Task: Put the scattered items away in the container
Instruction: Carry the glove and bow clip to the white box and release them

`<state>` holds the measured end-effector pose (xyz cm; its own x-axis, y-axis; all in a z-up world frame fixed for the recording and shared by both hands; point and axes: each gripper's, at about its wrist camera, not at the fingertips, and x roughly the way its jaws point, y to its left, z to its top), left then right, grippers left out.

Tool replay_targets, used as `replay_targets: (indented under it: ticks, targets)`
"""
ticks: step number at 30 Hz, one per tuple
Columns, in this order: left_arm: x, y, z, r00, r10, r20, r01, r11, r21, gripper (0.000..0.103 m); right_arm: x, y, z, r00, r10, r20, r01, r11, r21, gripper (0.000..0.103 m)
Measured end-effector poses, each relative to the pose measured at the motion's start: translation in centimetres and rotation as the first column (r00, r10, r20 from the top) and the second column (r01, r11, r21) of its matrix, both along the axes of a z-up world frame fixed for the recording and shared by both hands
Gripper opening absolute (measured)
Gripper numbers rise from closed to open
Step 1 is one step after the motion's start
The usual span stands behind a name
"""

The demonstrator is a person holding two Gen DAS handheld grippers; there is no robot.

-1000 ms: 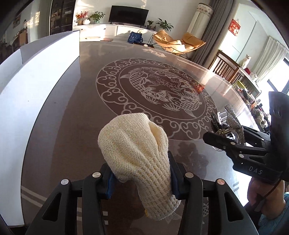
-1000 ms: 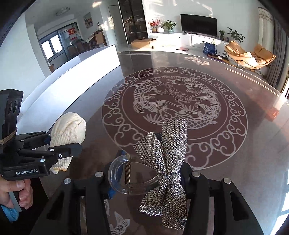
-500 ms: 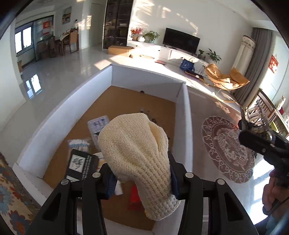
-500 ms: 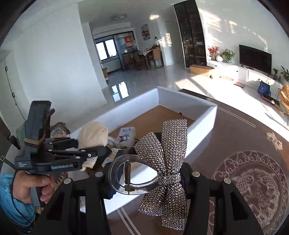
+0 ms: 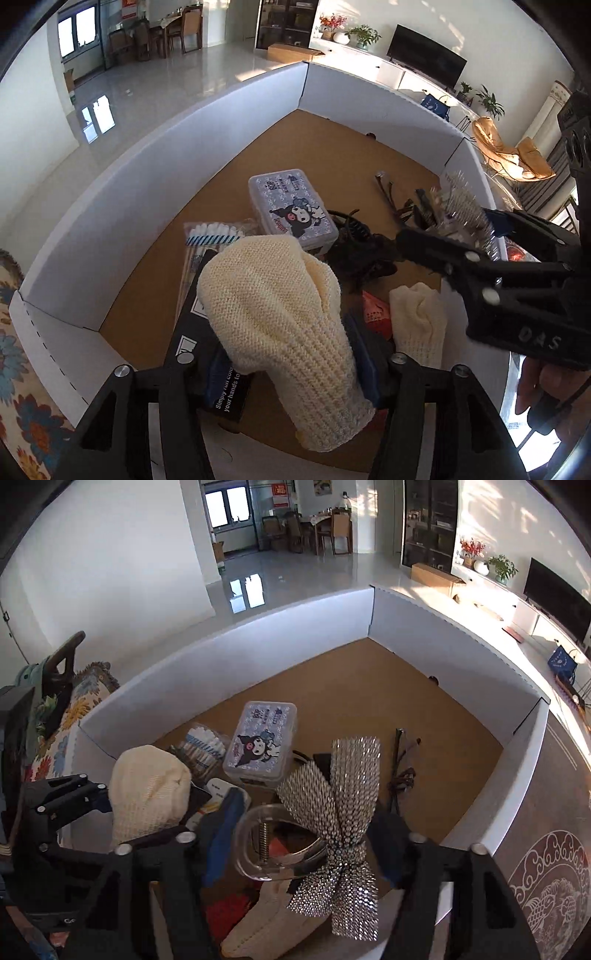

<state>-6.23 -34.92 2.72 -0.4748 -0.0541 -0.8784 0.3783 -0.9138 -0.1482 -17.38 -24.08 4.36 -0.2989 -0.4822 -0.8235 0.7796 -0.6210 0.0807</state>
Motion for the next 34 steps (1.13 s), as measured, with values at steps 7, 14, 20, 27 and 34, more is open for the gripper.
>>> replay_targets:
  ticks: [7,14,20,27,34]
  targets:
    - [0.9,-0.2,3.5,0.994,0.087,-0.073,-0.096,0.988,-0.124,0.103,-0.7,2.9,4.2,0.998,-0.042,-0.037,0.039,0.996,-0.083,0.102]
    - [1.9,0.2,5.6,0.982,0.111,-0.156,-0.124,0.989,-0.082,0.103,0.9,5.4,7.3,0.993,-0.08,-0.087,0.071,0.992,-0.102,0.102]
    - [2.1,0.5,5.6,0.977,0.175,-0.125,-0.186,0.979,-0.088,0.103,1.8,6.1,7.0,0.993,-0.075,-0.086,0.069,0.995,-0.068,0.102]
    - [2.0,0.1,5.6,0.975,0.197,-0.103,-0.2,0.979,-0.024,0.103,2.2,6.0,7.2,0.992,-0.069,-0.11,0.063,0.996,-0.055,0.102]
    - [2.3,-0.1,5.3,0.965,0.239,-0.108,-0.243,0.97,-0.02,0.103,2.1,5.9,7.0,0.989,-0.072,-0.129,0.067,0.997,-0.037,0.102]
